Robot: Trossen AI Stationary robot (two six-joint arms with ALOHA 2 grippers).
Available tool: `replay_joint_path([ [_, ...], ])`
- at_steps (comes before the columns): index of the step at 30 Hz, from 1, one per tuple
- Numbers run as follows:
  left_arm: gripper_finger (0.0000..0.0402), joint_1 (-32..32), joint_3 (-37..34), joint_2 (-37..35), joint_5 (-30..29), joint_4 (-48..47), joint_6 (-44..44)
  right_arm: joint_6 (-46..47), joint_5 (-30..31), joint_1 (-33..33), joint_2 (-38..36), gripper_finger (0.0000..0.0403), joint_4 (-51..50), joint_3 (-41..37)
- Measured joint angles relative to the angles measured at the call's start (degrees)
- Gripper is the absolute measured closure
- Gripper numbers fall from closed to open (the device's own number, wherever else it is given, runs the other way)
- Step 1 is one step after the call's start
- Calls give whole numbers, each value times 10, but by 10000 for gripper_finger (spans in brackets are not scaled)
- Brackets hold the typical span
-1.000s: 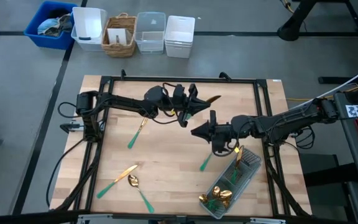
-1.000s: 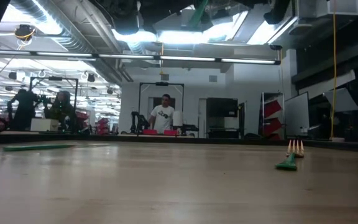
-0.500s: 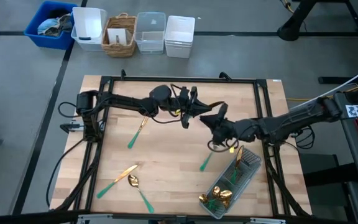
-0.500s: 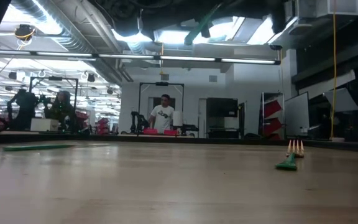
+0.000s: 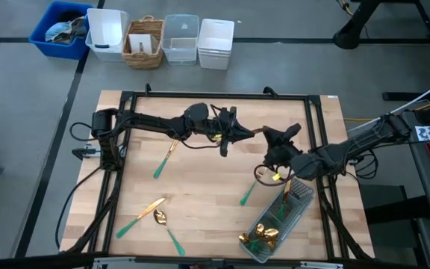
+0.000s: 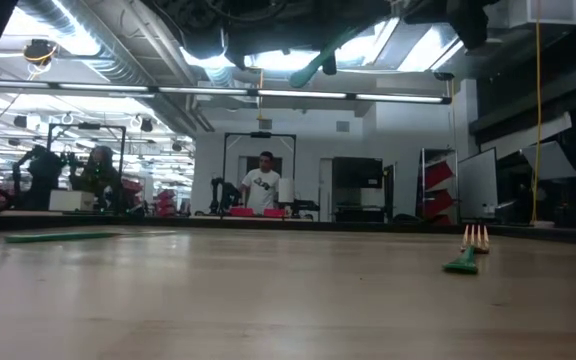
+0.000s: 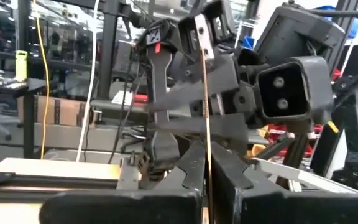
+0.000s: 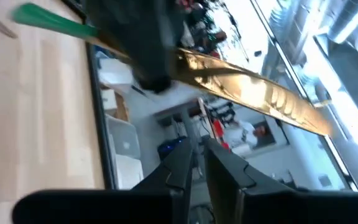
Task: Sort silverware
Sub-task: Put the top right table knife into the utensil organizer
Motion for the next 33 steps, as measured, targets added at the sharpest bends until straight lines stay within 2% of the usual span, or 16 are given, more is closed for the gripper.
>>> replay_joint_path([
  [12,401,-21,0,0,-81,-34,47,-36,-33,-1,0,359,148,0],
  [20,401,-28,0,-1,-91,-39,47,-16,-183,-56,2,359,189,0],
  [24,401,-28,0,-1,-94,-44,46,-1,-222,-80,5,359,193,0],
  [28,401,-28,0,0,-94,-45,48,-22,-193,-78,2,359,194,0],
  [33,401,-27,0,0,-82,-44,47,-56,-103,-60,-22,359,191,0],
])
